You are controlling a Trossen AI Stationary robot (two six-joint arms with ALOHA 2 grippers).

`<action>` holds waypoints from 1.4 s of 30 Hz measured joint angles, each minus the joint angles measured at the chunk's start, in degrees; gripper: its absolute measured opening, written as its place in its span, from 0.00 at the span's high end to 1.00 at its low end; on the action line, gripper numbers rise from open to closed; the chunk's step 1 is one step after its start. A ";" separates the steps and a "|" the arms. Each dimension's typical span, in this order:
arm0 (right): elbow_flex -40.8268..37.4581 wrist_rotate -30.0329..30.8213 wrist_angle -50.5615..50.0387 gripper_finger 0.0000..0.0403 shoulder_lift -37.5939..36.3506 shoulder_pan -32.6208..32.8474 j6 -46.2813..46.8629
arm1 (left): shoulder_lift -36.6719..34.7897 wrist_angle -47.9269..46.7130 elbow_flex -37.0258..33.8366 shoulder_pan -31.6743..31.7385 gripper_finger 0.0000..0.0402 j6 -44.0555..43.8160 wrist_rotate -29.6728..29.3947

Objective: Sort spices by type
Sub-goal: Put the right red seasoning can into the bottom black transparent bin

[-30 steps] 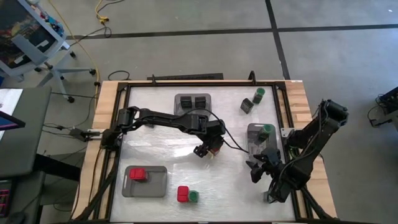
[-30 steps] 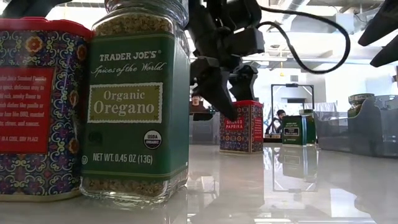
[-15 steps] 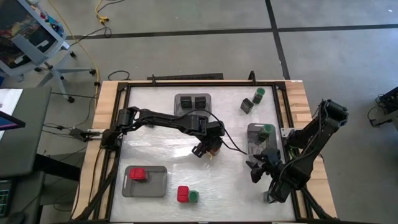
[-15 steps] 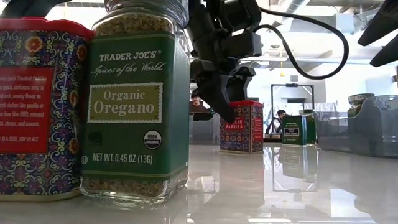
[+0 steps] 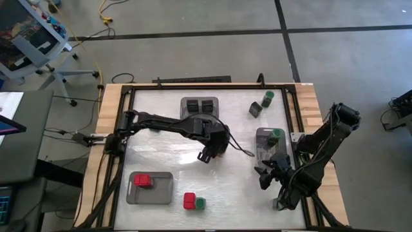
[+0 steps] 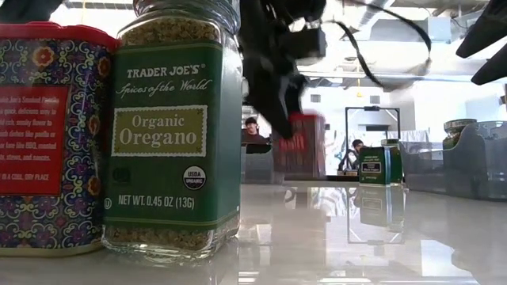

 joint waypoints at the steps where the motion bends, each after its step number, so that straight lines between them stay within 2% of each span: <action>1: 0.00 0.00 0.00 0.33 0.00 0.00 -0.17 | -1.30 -0.88 0.00 0.00 0.49 -1.81 -0.61; 8: 0.00 0.02 -0.13 0.33 0.00 0.00 -0.32 | -12.73 -8.90 0.02 -0.35 0.49 -16.83 -4.24; 11: 0.00 0.03 -0.25 0.33 0.00 0.00 -0.32 | -17.77 -15.17 0.07 -1.70 0.49 -23.66 -7.02; 16: 0.00 0.02 0.35 0.33 0.00 -0.26 -0.30 | -23.76 -25.40 0.06 -6.60 0.49 -35.18 -12.19; 20: 0.00 0.02 0.63 0.33 0.00 -0.37 -0.29 | -27.66 -30.21 -0.77 -13.31 0.49 -43.47 -15.87; 29: 0.00 0.01 0.86 0.33 0.00 -0.37 -1.93 | -36.06 -30.26 -15.07 -26.97 0.49 -63.82 -20.73; 34: 0.00 0.00 0.83 0.33 0.00 -0.37 -3.05 | -37.58 -26.96 -20.87 -31.71 0.49 -70.06 -20.65; 42: 0.00 -0.06 1.02 0.33 0.00 -0.74 -2.75 | -36.81 -22.00 -25.33 -38.59 0.49 -76.01 -19.49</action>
